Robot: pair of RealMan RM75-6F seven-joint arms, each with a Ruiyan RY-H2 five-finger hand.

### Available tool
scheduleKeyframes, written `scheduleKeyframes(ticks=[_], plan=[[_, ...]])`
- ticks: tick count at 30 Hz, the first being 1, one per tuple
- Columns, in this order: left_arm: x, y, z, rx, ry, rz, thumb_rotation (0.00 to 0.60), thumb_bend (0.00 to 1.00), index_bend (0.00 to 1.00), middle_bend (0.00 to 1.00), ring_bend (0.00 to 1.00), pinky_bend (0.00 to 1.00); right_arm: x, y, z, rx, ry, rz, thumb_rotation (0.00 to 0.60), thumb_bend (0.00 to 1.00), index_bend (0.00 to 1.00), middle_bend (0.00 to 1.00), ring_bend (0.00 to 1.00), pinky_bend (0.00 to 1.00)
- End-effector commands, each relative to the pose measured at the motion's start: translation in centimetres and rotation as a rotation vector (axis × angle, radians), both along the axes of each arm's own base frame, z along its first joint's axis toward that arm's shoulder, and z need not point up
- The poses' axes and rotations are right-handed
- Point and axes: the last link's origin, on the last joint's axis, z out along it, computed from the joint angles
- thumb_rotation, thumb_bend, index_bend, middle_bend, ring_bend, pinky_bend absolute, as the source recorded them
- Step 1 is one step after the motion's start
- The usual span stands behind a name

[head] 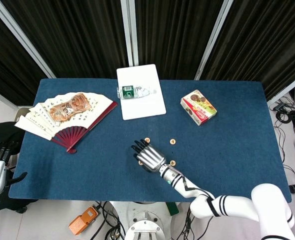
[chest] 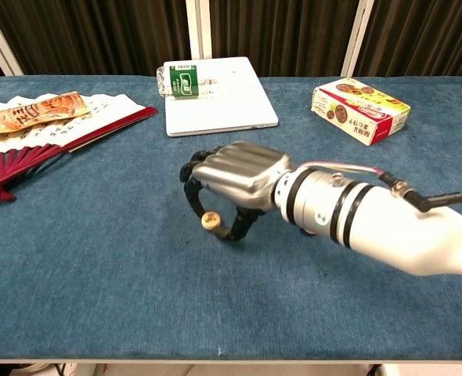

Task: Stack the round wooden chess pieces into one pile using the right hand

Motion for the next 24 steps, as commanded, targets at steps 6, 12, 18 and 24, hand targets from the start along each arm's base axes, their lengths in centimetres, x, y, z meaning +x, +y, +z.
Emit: scheduleKeyframes(ticks=[6,12,18,24], plan=[[0.0,0.1,-0.2,-0.004,-0.003,-0.004,0.600,0.00,0.15,0.12,0.07,0.00,-1.3,-1.4,2.4,-0.058,0.007,-0.031,0.600,0.52,0.57,0.19,0.13,0.16],[0.1,0.1,-0.4,-0.010,-0.007,-0.002,0.600,0.00,0.15,0.12,0.07,0.00,-2.5,-2.1,2.4,-0.068,0.033,-0.072,0.600,0.52,0.57,0.19,0.13,0.16],[0.1,0.2,-0.3,-0.006,-0.004,-0.003,0.600,0.00,0.15,0.12,0.07,0.00,-3.0,-2.2,2.1,-0.070,0.049,-0.084,0.600,0.52,0.56,0.19,0.13,0.16],[0.0,0.1,-0.3,-0.008,-0.006,0.002,0.600,0.00,0.15,0.12,0.07,0.00,-3.1,-2.2,2.3,-0.074,0.051,-0.088,0.600,0.52,0.55,0.19,0.13,0.16]])
